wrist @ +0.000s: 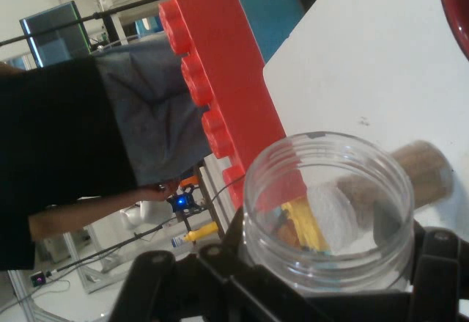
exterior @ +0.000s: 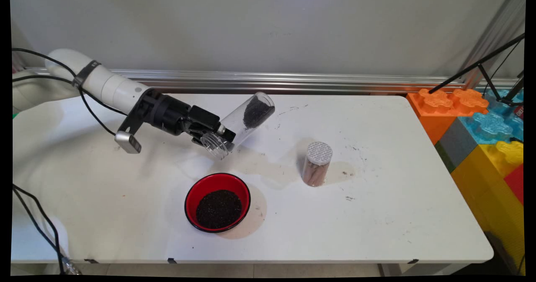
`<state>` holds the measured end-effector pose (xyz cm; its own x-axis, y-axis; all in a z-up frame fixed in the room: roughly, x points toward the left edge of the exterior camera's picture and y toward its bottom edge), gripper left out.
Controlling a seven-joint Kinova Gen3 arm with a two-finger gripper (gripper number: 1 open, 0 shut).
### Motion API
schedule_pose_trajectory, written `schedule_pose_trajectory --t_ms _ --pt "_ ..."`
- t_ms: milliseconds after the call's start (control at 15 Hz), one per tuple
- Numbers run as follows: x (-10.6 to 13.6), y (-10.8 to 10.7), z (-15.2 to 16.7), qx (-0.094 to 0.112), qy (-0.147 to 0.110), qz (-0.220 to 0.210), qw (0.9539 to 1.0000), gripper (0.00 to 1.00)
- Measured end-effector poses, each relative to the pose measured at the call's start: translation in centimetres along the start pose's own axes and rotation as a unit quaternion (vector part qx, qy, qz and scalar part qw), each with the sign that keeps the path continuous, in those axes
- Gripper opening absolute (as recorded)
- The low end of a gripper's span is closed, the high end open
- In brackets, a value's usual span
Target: Pour the black seasoning powder in the red bowl
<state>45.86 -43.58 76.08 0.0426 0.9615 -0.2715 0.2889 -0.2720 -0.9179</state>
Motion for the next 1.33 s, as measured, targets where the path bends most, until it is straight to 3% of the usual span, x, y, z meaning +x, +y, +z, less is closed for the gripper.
schedule_pose_trajectory --t_ms 1333 --pt "0.22 -0.01 0.57 0.011 0.013 0.084 0.9963 0.0"
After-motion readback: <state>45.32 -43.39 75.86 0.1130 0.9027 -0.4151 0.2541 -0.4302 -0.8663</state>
